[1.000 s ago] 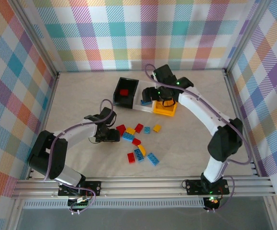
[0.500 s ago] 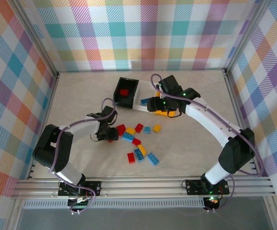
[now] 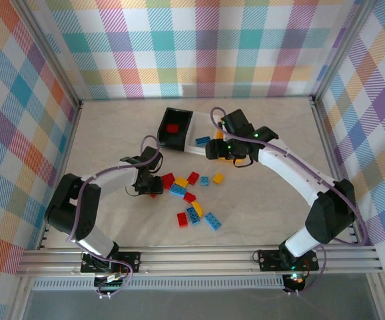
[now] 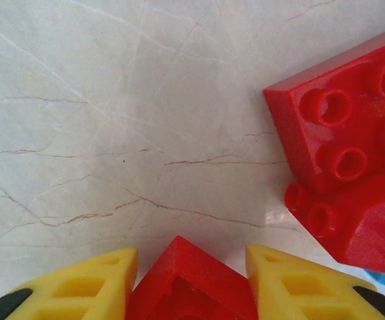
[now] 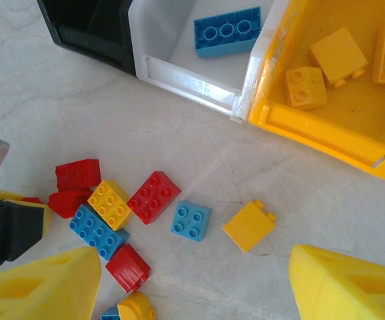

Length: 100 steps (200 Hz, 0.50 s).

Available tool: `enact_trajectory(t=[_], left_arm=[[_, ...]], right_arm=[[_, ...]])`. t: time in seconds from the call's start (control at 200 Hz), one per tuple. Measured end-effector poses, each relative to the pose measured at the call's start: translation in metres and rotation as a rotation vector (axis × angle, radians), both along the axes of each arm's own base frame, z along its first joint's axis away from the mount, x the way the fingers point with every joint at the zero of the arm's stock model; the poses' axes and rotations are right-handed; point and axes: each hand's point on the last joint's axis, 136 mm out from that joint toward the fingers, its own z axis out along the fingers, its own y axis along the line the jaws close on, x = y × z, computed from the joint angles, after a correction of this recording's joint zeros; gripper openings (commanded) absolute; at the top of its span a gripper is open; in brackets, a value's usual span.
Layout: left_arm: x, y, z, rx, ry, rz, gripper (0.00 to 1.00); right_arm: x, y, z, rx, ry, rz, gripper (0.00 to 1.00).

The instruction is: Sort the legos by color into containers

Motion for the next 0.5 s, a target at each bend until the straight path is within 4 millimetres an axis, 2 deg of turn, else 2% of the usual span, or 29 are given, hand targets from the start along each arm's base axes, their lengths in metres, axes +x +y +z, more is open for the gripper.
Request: enact_trajectory(t=[0.125, 0.295, 0.4, 0.5], left_arm=[[0.013, -0.006, 0.023, -0.017, -0.038, 0.004, 0.42], [0.054, -0.021, 0.079, -0.070, -0.159, 0.012, 0.42], [0.088, -0.031, 0.117, -0.099, -0.238, 0.020, 0.43], [0.129, -0.044, 0.143, -0.118, -0.297, 0.025, 0.43]], right_arm=[[-0.006, -0.003, 0.001, 0.005, -0.001, 0.003, 0.75], [-0.020, -0.010, -0.003, 0.013, 0.007, 0.006, 0.75], [-0.031, -0.015, -0.011, 0.015, 0.027, 0.006, 0.75], [-0.041, -0.019, -0.021, 0.019, 0.056, 0.001, 0.75]])
